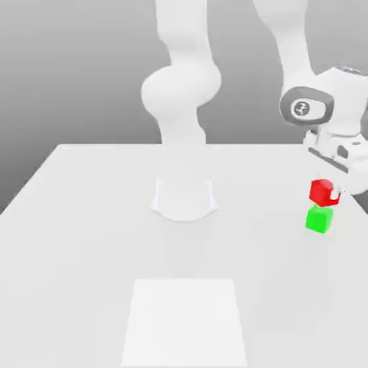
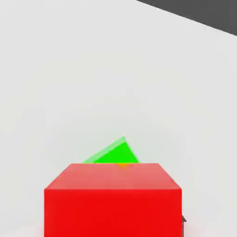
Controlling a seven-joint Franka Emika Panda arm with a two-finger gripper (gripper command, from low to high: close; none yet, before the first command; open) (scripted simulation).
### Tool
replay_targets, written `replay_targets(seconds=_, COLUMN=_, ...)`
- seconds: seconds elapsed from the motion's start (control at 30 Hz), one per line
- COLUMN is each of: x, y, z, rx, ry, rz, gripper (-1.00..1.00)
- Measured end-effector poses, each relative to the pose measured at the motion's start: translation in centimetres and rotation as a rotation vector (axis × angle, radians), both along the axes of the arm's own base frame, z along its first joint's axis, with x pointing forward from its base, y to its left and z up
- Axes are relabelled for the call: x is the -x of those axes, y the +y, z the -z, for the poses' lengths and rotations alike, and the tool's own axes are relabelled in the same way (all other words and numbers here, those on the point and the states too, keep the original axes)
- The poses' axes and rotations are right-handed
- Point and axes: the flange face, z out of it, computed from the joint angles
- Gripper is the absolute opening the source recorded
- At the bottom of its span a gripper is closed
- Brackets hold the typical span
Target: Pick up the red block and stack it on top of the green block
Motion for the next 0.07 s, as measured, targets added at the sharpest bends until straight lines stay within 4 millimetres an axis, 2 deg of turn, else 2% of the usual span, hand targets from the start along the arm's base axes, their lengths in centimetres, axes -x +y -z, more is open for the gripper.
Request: replay_targets(seconds=0.07, x=0.00, y=0.00, z=0.00, rx=0.000, ry=0.000, rz=0.000, gripper=1.00)
